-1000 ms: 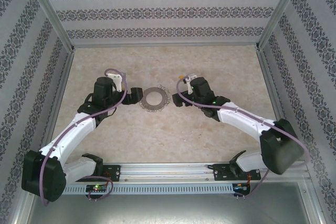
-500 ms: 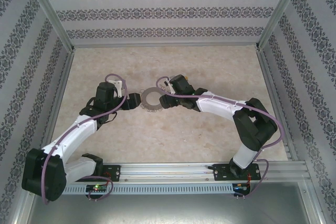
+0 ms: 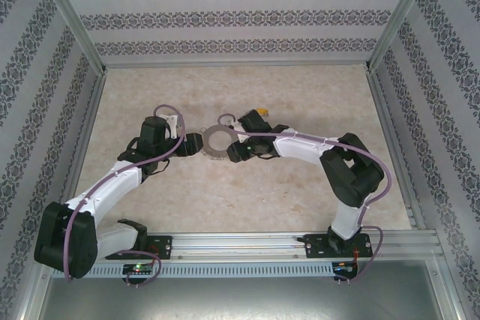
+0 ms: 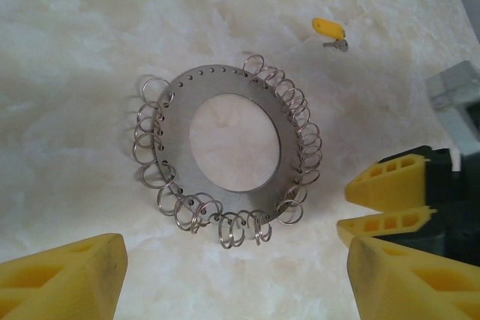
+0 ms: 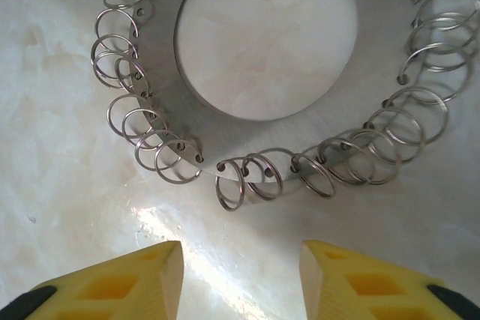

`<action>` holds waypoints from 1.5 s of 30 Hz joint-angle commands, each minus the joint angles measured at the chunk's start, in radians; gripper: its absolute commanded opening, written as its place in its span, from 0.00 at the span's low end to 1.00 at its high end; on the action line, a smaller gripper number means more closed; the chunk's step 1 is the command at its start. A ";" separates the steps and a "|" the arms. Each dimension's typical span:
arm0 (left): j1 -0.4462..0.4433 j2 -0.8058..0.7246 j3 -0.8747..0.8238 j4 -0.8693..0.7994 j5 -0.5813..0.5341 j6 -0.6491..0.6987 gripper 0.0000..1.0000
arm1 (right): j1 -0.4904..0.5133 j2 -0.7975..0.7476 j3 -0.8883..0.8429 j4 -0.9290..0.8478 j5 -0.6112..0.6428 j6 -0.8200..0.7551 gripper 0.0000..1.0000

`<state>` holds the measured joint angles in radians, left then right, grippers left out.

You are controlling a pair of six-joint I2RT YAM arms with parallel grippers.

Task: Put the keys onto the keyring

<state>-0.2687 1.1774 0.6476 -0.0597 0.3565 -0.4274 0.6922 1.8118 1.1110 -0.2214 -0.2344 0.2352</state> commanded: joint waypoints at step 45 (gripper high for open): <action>-0.003 -0.082 -0.005 0.038 0.032 0.024 0.83 | 0.009 0.173 0.126 0.007 -0.074 0.041 0.30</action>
<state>-0.2687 1.1145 0.6476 -0.0586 0.3740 -0.4263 0.6983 1.9625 1.2137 -0.2184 -0.3012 0.2649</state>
